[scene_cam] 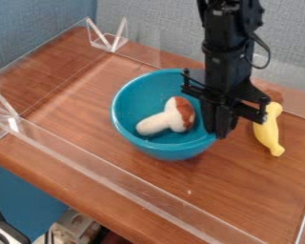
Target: Remove the yellow object from the blue bowl and put it on the table
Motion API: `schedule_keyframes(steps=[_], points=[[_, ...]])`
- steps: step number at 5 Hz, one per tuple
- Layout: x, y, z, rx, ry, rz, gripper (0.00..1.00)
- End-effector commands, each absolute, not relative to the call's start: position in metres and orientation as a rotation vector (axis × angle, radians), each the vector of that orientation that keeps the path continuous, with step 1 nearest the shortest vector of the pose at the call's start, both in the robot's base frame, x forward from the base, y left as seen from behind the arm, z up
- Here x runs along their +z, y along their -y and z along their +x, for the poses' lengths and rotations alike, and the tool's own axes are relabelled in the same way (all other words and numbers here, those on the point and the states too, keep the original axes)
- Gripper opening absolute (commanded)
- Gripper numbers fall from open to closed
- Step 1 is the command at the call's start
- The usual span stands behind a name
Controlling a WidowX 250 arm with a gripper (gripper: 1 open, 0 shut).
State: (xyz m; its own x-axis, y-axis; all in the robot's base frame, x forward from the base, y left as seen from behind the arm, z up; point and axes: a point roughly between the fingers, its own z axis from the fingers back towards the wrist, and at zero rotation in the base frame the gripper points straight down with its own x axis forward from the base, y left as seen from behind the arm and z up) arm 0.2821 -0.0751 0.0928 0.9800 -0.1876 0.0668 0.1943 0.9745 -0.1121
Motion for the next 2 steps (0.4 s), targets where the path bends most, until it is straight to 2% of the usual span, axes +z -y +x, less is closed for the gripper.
schedule_keyframes(steps=[1,2], points=[[0.108,0.083,0.280,-0.178,0.109,-0.123,0.00],[0.094,0.078,0.274,-0.129,0.099,-0.123,0.00]])
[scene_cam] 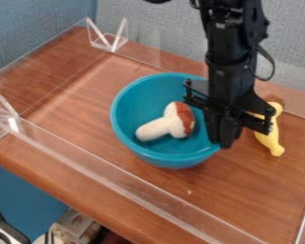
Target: Remove the yellow object from the blue bowl and put it on the table
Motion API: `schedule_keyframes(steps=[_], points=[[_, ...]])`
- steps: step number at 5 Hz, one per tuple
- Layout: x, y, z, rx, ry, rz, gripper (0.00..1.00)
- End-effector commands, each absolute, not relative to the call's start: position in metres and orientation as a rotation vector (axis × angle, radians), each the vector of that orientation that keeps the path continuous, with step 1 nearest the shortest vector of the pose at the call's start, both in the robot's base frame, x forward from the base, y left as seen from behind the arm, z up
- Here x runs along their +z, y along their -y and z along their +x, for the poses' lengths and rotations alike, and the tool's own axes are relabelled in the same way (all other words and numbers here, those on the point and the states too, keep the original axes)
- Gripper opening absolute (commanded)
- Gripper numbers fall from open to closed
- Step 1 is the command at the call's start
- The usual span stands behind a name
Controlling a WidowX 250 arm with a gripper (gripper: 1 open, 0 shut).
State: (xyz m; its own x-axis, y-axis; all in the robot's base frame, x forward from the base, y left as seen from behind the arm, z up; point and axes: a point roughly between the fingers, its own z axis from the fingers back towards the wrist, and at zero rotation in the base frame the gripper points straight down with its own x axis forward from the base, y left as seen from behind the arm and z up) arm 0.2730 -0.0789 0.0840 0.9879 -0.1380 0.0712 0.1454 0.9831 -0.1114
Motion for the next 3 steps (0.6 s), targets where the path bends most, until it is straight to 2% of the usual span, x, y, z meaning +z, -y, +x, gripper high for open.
schedule_keyframes(steps=[1,3], points=[[0.079,0.075,0.269,-0.096,0.086,-0.124,0.00],[0.059,0.070,0.257,-0.180,0.053,-0.129,0.00]])
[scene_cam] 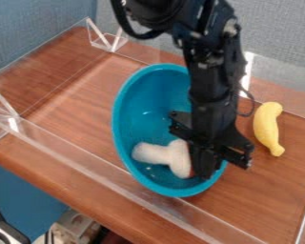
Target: Remove the yellow object from the blue bowl and put it on the table
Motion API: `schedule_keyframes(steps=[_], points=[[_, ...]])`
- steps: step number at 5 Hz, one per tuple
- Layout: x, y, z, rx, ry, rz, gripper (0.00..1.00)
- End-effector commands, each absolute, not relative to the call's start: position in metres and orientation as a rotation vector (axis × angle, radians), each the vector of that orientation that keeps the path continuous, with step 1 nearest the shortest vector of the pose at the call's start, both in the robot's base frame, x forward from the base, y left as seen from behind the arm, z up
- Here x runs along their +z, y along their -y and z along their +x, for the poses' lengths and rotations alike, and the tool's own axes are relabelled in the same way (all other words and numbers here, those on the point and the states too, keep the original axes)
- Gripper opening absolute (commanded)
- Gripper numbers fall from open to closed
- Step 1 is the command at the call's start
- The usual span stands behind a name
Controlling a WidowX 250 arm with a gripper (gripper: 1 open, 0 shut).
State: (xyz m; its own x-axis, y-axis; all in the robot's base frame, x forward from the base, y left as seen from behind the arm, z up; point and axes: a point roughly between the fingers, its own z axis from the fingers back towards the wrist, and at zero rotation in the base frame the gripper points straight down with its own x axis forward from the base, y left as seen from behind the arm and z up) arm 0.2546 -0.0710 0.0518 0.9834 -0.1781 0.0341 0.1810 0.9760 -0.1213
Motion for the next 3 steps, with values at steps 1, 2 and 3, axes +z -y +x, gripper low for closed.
schedule_keyframes(steps=[1,2,3], points=[[0.072,0.067,0.260,-0.187,0.064,-0.131,0.00],[0.081,0.067,0.257,-0.204,0.063,-0.131,1.00],[0.092,0.069,0.256,-0.217,0.066,-0.131,0.00]])
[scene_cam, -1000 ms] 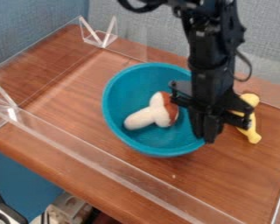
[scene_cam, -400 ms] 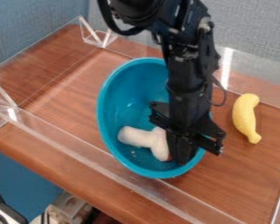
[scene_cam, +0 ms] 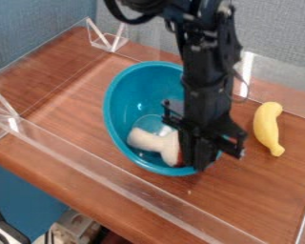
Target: Remove the yellow object from the blue bowl and put it on the table
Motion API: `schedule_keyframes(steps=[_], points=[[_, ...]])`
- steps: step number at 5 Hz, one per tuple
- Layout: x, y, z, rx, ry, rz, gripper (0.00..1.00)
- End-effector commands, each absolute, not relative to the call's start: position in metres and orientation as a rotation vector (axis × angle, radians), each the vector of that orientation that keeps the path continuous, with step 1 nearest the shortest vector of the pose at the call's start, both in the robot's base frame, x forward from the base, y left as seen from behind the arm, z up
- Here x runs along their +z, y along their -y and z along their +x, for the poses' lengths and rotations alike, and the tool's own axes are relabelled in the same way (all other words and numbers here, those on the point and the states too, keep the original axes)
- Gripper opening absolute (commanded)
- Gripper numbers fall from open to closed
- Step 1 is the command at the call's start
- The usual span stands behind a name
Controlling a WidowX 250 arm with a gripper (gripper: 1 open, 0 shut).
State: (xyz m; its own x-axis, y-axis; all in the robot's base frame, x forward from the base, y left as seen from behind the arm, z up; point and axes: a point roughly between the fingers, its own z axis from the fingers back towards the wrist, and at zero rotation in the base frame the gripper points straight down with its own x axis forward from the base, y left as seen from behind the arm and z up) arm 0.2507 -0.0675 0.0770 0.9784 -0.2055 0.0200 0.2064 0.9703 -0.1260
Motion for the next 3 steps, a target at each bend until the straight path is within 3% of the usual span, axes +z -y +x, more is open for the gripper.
schedule_keyframes(steps=[1,3], points=[[0.094,0.072,0.250,-0.234,0.055,-0.134,1.00],[0.106,0.064,0.247,-0.238,0.049,-0.134,1.00]])
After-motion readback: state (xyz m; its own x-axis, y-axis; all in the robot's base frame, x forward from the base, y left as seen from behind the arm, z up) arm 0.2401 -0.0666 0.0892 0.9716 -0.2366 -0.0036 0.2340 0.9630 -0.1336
